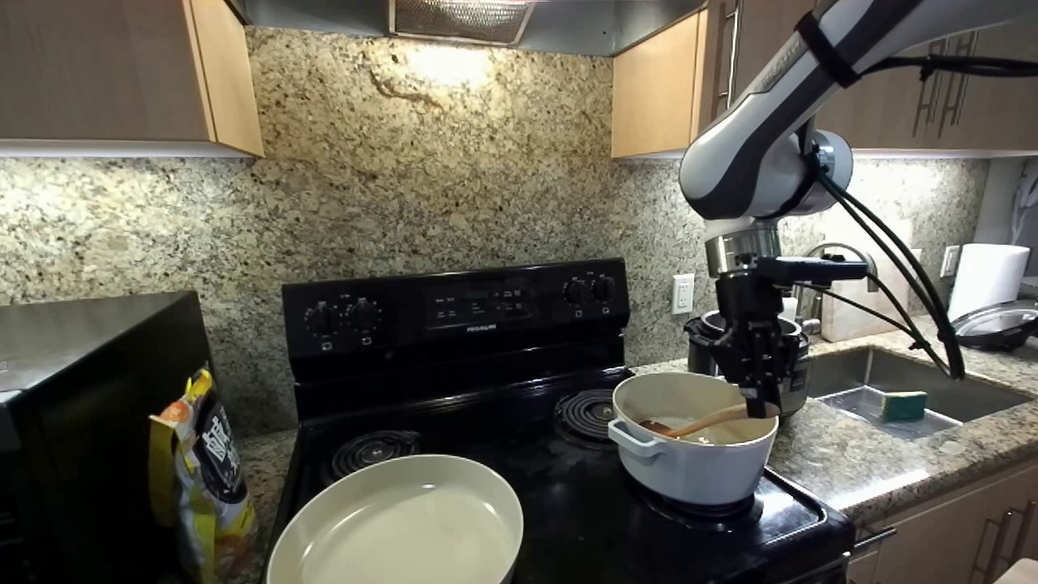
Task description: Use the cooking stick to stir the pot
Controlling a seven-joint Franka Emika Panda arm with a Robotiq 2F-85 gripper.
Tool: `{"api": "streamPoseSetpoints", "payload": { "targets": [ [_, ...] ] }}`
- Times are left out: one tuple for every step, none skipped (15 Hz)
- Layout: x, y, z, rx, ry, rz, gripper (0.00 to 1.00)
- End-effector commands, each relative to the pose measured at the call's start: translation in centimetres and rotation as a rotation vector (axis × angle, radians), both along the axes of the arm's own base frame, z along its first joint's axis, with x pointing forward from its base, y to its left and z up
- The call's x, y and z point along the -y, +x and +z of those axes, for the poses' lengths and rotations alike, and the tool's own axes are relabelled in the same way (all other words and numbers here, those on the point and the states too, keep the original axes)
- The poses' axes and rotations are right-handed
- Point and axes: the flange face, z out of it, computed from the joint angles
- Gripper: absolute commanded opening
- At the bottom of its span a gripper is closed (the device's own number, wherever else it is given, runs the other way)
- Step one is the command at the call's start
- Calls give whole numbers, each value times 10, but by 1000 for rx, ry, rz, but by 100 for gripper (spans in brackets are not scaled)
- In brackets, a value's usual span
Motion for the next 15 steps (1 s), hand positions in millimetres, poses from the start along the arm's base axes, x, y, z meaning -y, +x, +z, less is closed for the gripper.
{"api": "streamPoseSetpoints", "payload": {
  "targets": [
    [17, 2, 18, 63, -32, -52, 6],
    [19, 0, 21, 66, -36, -58, 6],
    [22, -1, 24, 68, -41, -59, 6],
    [24, -2, 27, 69, -47, -63, 6],
    [25, -4, 27, 61, -58, -60, 6],
    [25, -5, 28, 53, -65, -55, 6],
    [24, -6, 28, 45, -75, -45, 6],
    [23, -7, 27, 36, -85, -35, 6],
    [20, -9, 27, 23, -86, -15, 6],
    [17, -10, 27, 14, -92, -1, 6],
    [12, -13, 28, -1, -89, 27, 6],
    [8, -14, 28, -15, -91, 47, 6],
    [-1, -17, 30, -29, -79, 84, 6],
    [-7, -19, 32, -42, -75, 106, 6],
    [-15, -22, 35, -51, -68, 138, 6]
  ]
}}
